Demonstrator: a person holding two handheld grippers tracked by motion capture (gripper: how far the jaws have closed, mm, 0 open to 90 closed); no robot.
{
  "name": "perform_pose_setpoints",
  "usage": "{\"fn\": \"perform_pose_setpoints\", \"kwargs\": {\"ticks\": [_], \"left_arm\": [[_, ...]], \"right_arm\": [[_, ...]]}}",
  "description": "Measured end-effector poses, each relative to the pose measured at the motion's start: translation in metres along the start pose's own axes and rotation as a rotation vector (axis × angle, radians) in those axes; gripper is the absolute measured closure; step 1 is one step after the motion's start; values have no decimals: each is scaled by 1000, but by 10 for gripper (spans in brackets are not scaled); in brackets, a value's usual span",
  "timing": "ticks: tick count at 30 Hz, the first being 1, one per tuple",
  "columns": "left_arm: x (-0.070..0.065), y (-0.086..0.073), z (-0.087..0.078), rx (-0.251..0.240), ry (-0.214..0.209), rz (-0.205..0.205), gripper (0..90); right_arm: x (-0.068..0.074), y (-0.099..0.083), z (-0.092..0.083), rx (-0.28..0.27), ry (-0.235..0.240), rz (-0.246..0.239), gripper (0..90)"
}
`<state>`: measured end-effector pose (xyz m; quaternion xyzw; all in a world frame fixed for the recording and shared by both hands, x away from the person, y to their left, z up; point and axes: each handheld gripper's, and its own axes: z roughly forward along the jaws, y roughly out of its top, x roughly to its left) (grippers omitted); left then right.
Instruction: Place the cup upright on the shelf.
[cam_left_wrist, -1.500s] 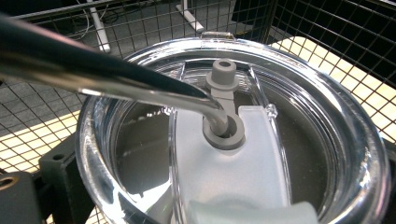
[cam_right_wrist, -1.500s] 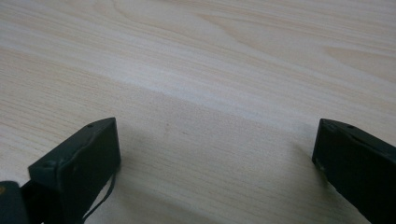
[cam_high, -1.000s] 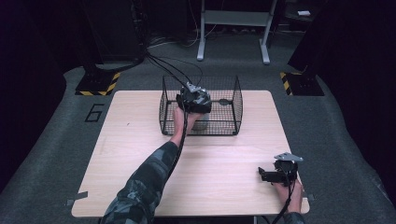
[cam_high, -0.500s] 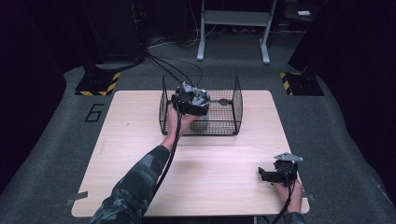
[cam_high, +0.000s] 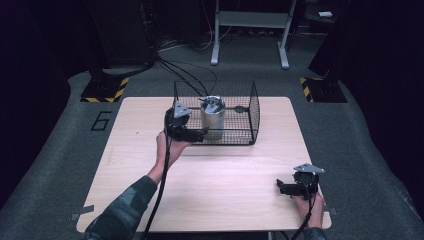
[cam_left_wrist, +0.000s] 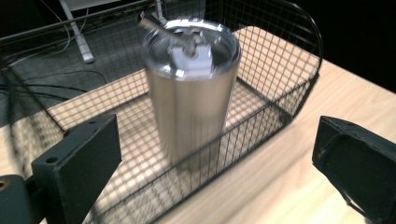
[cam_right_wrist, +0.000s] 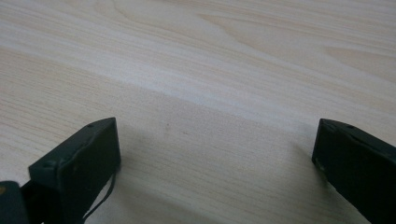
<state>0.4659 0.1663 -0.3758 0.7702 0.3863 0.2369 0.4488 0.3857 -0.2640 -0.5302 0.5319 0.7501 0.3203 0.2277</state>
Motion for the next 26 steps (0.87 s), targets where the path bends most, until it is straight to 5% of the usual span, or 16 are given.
{"fn": "perform_pose_setpoints", "kwargs": {"ticks": [8,17,26], "left_arm": [[10,-64,-34,44,49,-9,7],[38,-155,-52,159,134,-139,1],[54,-200,-61,216,212,-182,0]], "right_arm": [[0,0,0,1,-1,1,5],[0,0,0,6,0,-2,5],[1,1,0,3,-2,11,0]]}}
